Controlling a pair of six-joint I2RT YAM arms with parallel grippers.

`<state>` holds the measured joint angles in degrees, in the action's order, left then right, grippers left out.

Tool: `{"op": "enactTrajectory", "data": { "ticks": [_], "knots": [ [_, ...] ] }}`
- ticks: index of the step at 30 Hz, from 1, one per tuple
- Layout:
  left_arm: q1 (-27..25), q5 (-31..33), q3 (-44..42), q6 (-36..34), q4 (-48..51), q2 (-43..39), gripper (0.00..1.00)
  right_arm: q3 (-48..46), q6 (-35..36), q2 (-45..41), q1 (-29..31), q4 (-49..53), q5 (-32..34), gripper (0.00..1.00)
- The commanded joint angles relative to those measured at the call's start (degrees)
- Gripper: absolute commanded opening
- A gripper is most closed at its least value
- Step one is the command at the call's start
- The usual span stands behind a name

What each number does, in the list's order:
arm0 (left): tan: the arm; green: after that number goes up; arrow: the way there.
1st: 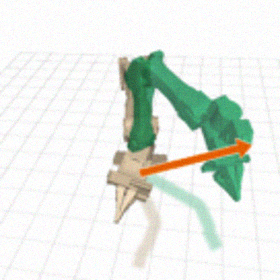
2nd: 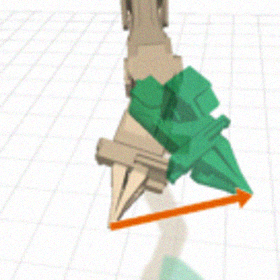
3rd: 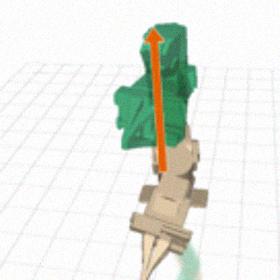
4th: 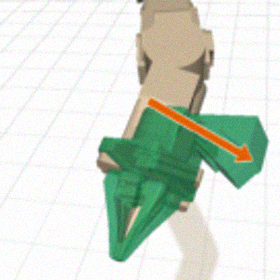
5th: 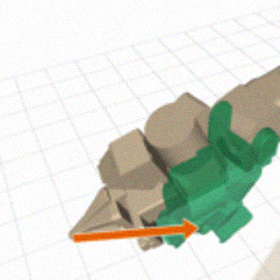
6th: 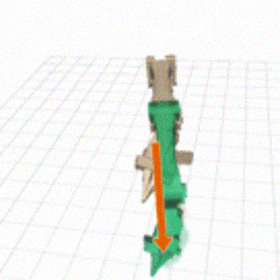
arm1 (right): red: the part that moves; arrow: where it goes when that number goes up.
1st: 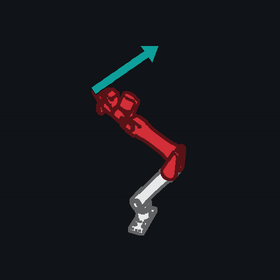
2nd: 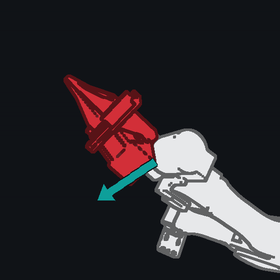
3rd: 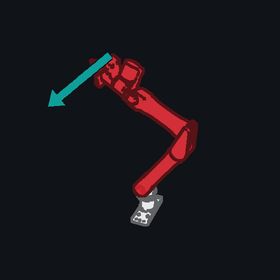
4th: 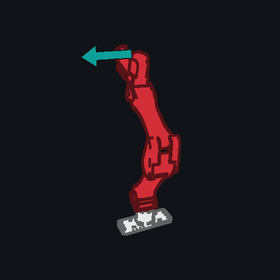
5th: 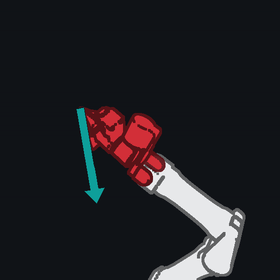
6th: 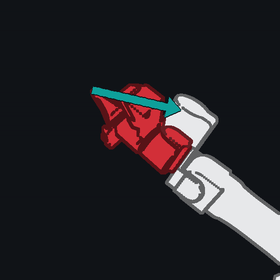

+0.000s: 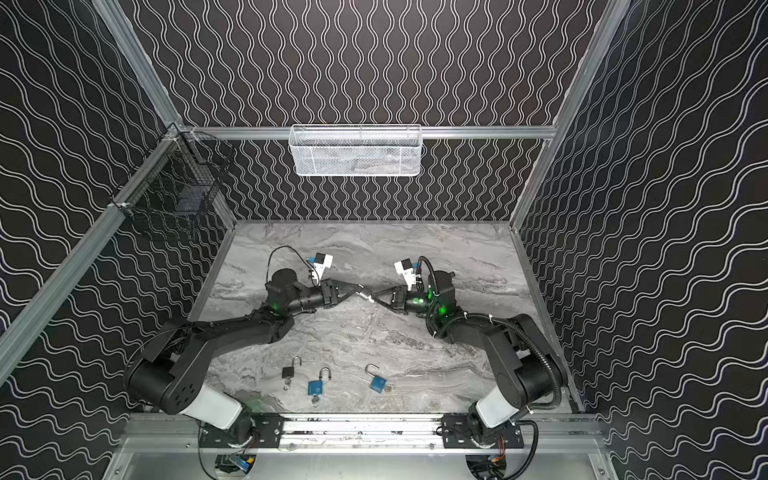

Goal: Lock with the key

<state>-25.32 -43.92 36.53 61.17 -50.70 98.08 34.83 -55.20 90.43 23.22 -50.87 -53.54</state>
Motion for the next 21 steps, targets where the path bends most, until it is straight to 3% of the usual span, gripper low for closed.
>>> {"op": "enactTrajectory", "data": {
  "ticks": [1, 8, 21],
  "knots": [
    [0.3, 2.5, -0.6, 2.5, -5.1, 1.0, 0.0, -0.2, 1.1, -0.6, -0.5, -2.7, 0.1, 0.0],
    [1.4, 1.8, -2.6, 10.1, -19.0, 6.2, 0.0, -1.1, 0.4, -0.3, -1.7, -4.7, -0.7, 0.0],
    [2.3, 5.2, -4.5, 11.4, -21.6, 7.2, 0.0, -1.0, 3.1, -1.0, -2.4, 0.1, 1.2, 0.0]
  ]
}}
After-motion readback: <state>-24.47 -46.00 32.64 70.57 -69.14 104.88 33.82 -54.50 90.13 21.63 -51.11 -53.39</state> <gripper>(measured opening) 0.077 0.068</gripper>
